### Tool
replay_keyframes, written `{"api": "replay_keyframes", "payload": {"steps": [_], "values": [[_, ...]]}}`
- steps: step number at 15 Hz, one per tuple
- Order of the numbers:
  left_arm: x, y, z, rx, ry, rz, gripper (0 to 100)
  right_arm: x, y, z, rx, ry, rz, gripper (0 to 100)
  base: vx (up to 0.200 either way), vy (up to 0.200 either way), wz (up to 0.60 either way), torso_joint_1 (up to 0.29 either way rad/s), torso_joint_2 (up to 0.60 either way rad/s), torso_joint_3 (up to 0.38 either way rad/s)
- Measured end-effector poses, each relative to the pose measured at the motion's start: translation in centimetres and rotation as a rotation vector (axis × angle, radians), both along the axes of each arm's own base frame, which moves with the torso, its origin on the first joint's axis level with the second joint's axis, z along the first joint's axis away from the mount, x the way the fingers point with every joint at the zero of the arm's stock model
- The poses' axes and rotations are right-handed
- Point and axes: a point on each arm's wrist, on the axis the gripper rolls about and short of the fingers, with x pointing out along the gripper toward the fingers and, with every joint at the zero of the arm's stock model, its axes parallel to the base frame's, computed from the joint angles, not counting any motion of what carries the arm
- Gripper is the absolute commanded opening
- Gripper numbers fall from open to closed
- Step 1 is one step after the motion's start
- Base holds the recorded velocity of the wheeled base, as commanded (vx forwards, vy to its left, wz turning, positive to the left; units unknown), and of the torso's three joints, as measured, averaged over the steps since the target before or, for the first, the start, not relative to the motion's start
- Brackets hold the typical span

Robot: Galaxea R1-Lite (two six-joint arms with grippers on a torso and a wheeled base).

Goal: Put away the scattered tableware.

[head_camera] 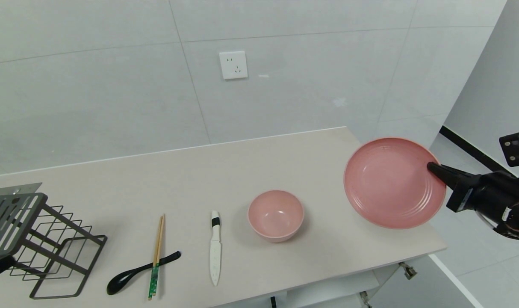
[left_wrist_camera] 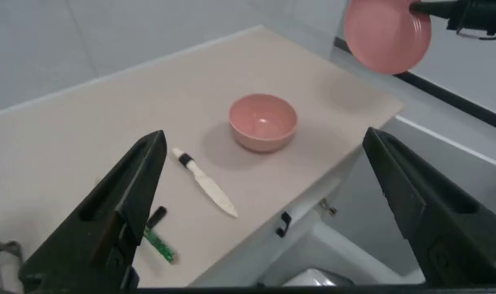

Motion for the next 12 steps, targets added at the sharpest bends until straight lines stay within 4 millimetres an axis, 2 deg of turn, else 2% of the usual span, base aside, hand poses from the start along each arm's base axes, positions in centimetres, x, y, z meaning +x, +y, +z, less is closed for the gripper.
{"api": "replay_keyframes", "payload": {"steps": [3, 5, 6, 8, 10, 12], "values": [[2.6, -0.3, 0.3, 0.004, 0.067, -0.074, 100, -1.4, -0.3, -0.7, -0.014, 0.004, -0.002, 0, 0.0, 0.0, 0.0, 0.0, 0.0, 0.0], [4.1, -0.6, 0.7, 0.006, 0.058, -0.105, 100, -2.9, -0.5, -1.6, -0.04, 0.022, 0.022, 0, 0.0, 0.0, 0.0, 0.0, 0.0, 0.0], [4.8, -0.8, 0.9, 0.007, 0.056, -0.122, 100, -3.5, -0.5, -1.4, -0.037, -0.015, 0.036, 0, 0.0, 0.0, 0.0, 0.0, 0.0, 0.0], [6.1, -1.4, 0.8, 0.009, 0.065, -0.175, 100, -3.6, -0.9, -1.1, -0.033, -0.06, 0.035, 0, 0.0, 0.0, 0.0, 0.0, 0.0, 0.0], [7.6, -2.3, 0.0, 0.017, 0.135, -0.236, 100, -3.7, -1.6, -1.6, -0.036, -0.041, 0.01, 0, 0.0, 0.0, 0.0, 0.0, 0.0, 0.0], [9.1, -2.9, -0.4, 0.032, 0.187, -0.204, 100, -4.2, -1.8, -1.6, -0.032, -0.044, 0.004, 0, 0.0, 0.0, 0.0, 0.0, 0.0, 0.0]]}}
